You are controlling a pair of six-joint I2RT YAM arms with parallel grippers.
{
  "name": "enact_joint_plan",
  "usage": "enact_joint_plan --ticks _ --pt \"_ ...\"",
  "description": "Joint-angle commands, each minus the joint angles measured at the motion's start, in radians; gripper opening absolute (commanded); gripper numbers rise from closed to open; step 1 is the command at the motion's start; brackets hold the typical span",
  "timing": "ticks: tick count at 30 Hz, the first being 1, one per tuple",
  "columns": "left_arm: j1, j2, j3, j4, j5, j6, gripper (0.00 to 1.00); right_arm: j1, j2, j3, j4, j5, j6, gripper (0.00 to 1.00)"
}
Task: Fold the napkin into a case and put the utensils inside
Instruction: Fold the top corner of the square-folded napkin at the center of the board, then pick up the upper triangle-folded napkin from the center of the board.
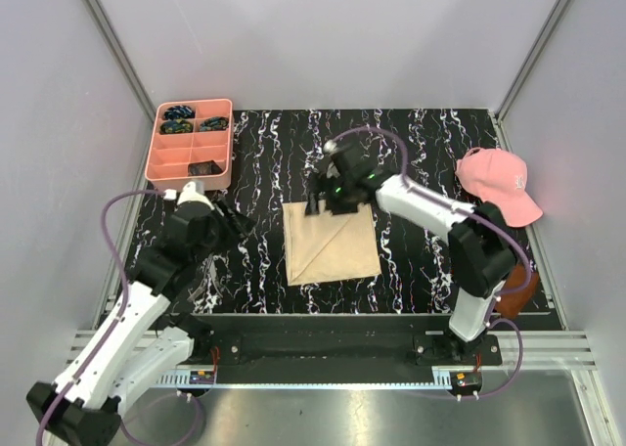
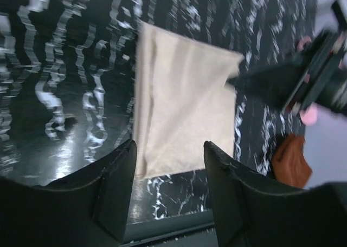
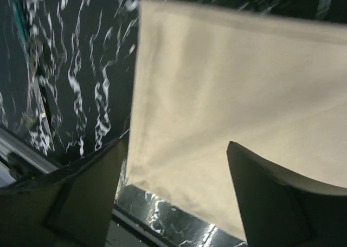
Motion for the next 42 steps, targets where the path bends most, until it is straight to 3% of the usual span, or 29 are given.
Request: enact_joint_plan --ticks 1,3,7,17,42 --pt "0.04 -0.022 0.103 -0.229 -0.192 -0.019 0.57 0.193 0.002 0.027 -0.069 0.177 0.099 0.8" --pt "0.044 -0.021 0.138 -0.268 -0.22 -0.016 0.57 0.25 0.048 0.056 -0.069 0.217 0.145 0.7" --pt "0.059 -0.025 0.175 -0.36 -0.262 -0.034 0.57 0.387 0.15 0.143 -0.133 0.286 0.161 0.63" --pt "0.078 -0.053 0.18 -0.397 -0.229 -0.022 0.58 0.482 0.251 0.229 -0.216 0.36 0.184 0.47" --pt "0.099 -0.033 0.179 -0.381 -0.214 -0.001 0.6 0.528 0.325 0.249 -0.253 0.394 0.167 0.45"
